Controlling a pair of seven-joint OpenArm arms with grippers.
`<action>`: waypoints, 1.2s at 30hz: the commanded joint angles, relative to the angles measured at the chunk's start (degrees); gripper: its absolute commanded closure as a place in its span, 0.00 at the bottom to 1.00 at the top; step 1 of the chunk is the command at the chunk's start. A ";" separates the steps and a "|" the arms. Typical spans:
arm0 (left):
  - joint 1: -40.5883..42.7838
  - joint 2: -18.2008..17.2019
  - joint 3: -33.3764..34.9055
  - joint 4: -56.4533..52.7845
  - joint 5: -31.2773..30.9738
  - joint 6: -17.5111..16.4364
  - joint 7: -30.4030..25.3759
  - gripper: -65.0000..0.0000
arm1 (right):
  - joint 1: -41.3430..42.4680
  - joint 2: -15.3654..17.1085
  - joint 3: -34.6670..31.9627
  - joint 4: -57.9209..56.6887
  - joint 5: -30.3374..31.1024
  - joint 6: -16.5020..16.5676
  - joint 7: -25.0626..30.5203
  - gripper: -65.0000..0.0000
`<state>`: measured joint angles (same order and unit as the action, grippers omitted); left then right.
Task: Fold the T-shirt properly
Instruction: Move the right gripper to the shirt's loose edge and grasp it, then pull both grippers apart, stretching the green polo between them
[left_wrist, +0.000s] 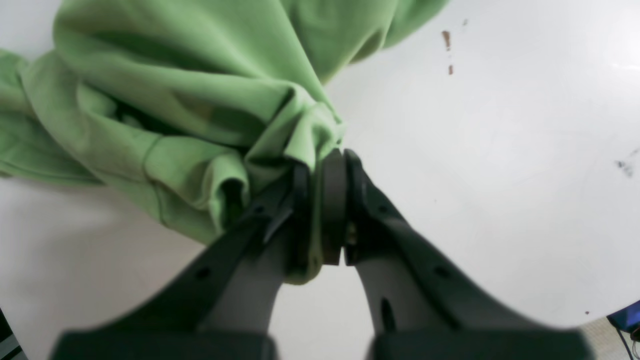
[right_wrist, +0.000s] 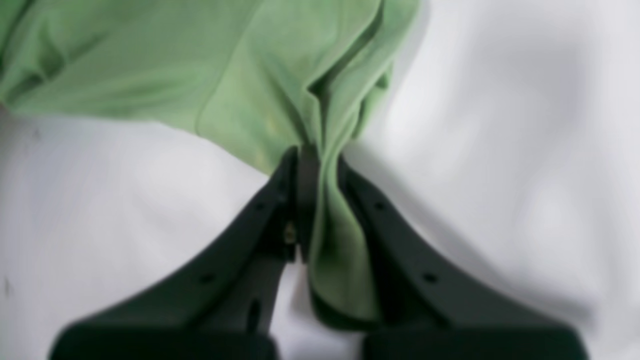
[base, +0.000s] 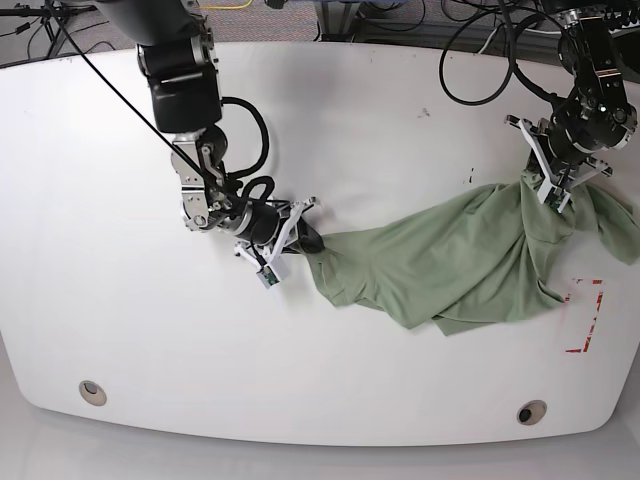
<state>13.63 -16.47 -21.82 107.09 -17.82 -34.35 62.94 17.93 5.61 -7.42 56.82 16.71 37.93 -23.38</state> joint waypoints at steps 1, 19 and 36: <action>-0.57 -0.98 -0.02 2.76 -0.24 0.11 -0.92 1.00 | -2.24 1.65 2.37 9.07 -0.23 0.09 -2.25 1.00; -12.70 -0.45 3.58 7.94 -0.33 0.19 -0.74 1.00 | -12.35 9.56 23.46 40.46 0.04 0.18 -21.15 1.00; -37.32 9.39 3.85 6.63 0.11 5.38 -0.74 0.99 | 2.68 16.15 26.01 45.64 -0.23 0.35 -26.51 1.00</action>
<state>-19.77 -6.96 -17.85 113.32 -17.43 -29.56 63.77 16.58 19.40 18.22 101.97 16.32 38.74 -51.31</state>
